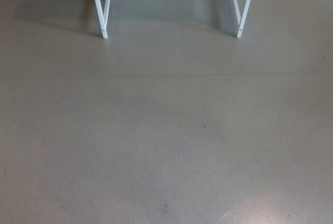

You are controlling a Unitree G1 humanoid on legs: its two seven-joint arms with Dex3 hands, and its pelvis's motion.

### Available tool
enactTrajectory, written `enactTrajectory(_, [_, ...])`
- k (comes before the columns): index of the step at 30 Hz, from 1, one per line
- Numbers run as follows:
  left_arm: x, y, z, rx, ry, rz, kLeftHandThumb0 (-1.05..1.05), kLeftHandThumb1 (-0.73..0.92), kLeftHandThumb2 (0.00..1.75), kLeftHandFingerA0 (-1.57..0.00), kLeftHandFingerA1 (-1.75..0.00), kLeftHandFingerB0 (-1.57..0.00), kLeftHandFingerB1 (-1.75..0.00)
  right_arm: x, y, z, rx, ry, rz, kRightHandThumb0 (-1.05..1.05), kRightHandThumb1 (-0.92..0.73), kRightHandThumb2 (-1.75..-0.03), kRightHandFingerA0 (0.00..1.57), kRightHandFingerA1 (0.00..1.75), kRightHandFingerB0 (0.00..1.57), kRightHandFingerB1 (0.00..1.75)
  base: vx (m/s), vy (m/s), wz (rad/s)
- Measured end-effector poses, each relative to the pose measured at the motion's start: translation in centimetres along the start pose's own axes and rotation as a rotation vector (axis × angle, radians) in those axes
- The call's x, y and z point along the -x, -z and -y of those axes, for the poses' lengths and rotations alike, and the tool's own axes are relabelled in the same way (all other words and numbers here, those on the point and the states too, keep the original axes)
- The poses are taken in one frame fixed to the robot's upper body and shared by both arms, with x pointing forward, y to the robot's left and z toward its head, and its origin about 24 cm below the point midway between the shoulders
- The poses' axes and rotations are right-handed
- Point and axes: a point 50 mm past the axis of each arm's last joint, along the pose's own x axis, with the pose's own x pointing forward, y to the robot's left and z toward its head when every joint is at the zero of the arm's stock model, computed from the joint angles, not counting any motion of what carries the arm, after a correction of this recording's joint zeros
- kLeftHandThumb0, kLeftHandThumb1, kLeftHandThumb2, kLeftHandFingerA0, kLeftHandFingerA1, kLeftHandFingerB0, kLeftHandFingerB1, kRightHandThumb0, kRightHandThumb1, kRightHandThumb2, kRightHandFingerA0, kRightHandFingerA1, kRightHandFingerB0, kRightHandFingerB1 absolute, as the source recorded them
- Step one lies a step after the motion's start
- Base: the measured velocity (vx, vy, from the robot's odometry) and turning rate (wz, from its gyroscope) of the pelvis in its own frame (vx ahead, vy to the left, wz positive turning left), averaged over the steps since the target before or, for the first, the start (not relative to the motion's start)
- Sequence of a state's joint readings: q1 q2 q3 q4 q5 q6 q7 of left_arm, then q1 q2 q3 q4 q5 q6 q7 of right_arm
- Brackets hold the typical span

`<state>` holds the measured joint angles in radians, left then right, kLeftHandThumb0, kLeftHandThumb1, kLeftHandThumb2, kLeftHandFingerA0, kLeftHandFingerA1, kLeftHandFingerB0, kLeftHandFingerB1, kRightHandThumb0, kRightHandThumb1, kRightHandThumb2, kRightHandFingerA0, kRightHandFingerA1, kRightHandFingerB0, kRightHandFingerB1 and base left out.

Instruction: The robot walks towards a desk on which a file tray is kept in the middle and a stapler is kept to its right. The robot lifts the stapler using its right hand and places it on the file tray.

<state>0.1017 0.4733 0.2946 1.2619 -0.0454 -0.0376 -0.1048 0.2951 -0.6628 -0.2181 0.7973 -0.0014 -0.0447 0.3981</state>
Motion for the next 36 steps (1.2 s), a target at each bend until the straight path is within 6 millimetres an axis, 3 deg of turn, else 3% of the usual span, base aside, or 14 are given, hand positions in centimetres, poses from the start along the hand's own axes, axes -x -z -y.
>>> enactTrajectory(6, [0.0, 0.0, 0.1, -0.012, 0.003, 0.004, -0.92, 0.77, 1.32, -0.10, -0.74, -0.12, -0.65, 0.2, -0.4, -0.1, 0.019, -0.003, 0.024, -0.55, -0.39, -0.84, 0.00, 0.51, 0.00, 0.37, 0.00, 0.000, 0.00])
enactTrajectory(10, [0.1, 0.4, -0.1, -0.012, 0.001, -0.005, -0.87, 0.92, 1.07, -0.09, -0.83, -0.02, -0.68, 0.4, -0.1, 0.0, -0.009, -0.003, 0.033, -0.59, -0.56, -0.60, 0.05, 0.43, 0.05, 0.27, 0.00, 0.000, 0.00])
enactTrajectory(16, [0.2, 0.6, -0.2, 0.000, -0.005, -0.006, -0.86, 0.77, 1.33, -0.11, -0.76, -0.07, -0.67, 0.5, 0.2, -0.2, -0.018, -0.014, 0.032, -0.72, -0.48, -0.85, 0.21, 0.53, 0.04, 0.29, 0.00, 0.000, 0.00])
enactTrajectory(17, [0.2, 0.7, -0.2, 0.001, -0.005, -0.006, -0.88, 0.77, 1.33, -0.03, -0.72, -0.10, -0.63, 0.5, 0.2, -0.3, -0.013, -0.017, 0.033, -0.61, -0.57, -0.57, 0.08, 0.45, 0.07, 0.28, 0.00, 0.000, 0.00])
enactTrajectory(18, [0.2, 0.7, -0.3, 0.001, -0.006, -0.008, -0.86, 0.92, 1.10, -0.13, -0.84, 0.00, -0.65, 0.6, 0.1, -0.3, -0.001, -0.021, 0.032, -0.38, -0.36, -0.94, 0.05, 0.52, 0.00, 0.52, 0.00, 0.000, 0.00])
enactTrajectory(20, [0.2, 0.9, -0.3, 0.004, -0.006, -0.010, -0.93, 0.81, 1.36, -0.05, -0.73, -0.13, -0.62, 0.6, 0.2, -0.3, -0.009, -0.017, 0.032, -0.69, -0.45, -0.80, 0.11, 0.53, 0.03, 0.34, 0.00, 0.000, 0.00])
enactTrajectory(22, [0.2, 1.0, -0.3, 0.003, -0.006, -0.014, -0.88, 0.92, 1.09, -0.08, -0.81, 0.00, -0.63, 0.6, 0.3, -0.2, -0.010, -0.014, 0.030, -0.65, -0.57, -0.57, 0.07, 0.41, 0.07, 0.31, 0.00, 0.000, 0.00])
enactTrajectory(23, [0.2, 1.1, -0.3, 0.004, -0.006, -0.015, -0.94, 0.81, 1.36, -0.02, -0.71, -0.13, -0.62, 0.6, 0.4, -0.2, -0.014, -0.013, 0.026, -0.38, -0.36, -0.94, 0.02, 0.51, 0.00, 0.51, 0.00, 0.000, 0.00])
enactTrajectory(27, [0.3, 1.2, -0.3, -0.004, -0.004, -0.021, -0.93, 0.80, 1.34, -0.08, -0.73, -0.12, -0.63, 0.5, 0.7, -0.2, -0.023, -0.010, 0.015, -0.38, -0.38, -0.96, 0.04, 0.51, 0.00, 0.51, 0.00, 0.000, 0.00])
enactTrajectory(31, [0.3, 1.4, -0.2, -0.024, -0.001, -0.029, -0.85, 0.79, 1.33, -0.11, -0.73, -0.08, -0.64, 0.5, 0.7, -0.3, -0.028, -0.009, 0.028, -0.70, -0.62, -0.60, 0.25, 0.47, 0.09, 0.26, 0.06, 0.037, -0.07])
enactTrajectory(33, [0.2, 1.0, -0.2, -0.028, -0.005, -0.014, -0.90, 0.78, 1.32, -0.12, -0.75, -0.11, -0.64, 0.5, 0.8, -0.6, 0.006, -0.020, 0.018, -0.38, -0.36, -0.95, 0.03, 0.51, 0.00, 0.51, -0.05, 0.013, 0.41])
enactTrajectory(34, [0.2, 0.9, -0.1, -0.029, -0.001, -0.009, -0.86, 0.79, 1.33, -0.11, -0.74, -0.08, -0.64, 0.5, 0.6, -0.6, 0.019, -0.020, 0.022, -0.68, -0.59, -0.58, 0.29, 0.47, 0.10, 0.29, -0.06, 0.036, -0.10])
enactTrajectory(35, [0.2, 1.1, 0.0, -0.032, 0.001, -0.014, -0.86, 0.79, 1.33, -0.10, -0.73, -0.08, -0.65, 0.5, 0.3, -0.4, 0.032, -0.017, 0.032, -0.38, -0.36, -0.95, 0.03, 0.51, 0.00, 0.51, 0.00, 0.053, -0.10])
enactTrajectory(36, [0.3, 1.4, 0.0, -0.035, 0.001, -0.022, -0.87, 0.79, 1.33, -0.09, -0.73, -0.09, -0.65, 0.6, 0.1, -0.3, 0.044, -0.013, 0.038, -0.66, -0.58, -0.58, 0.43, 0.53, 0.09, 0.30, 0.01, 0.086, -0.01])
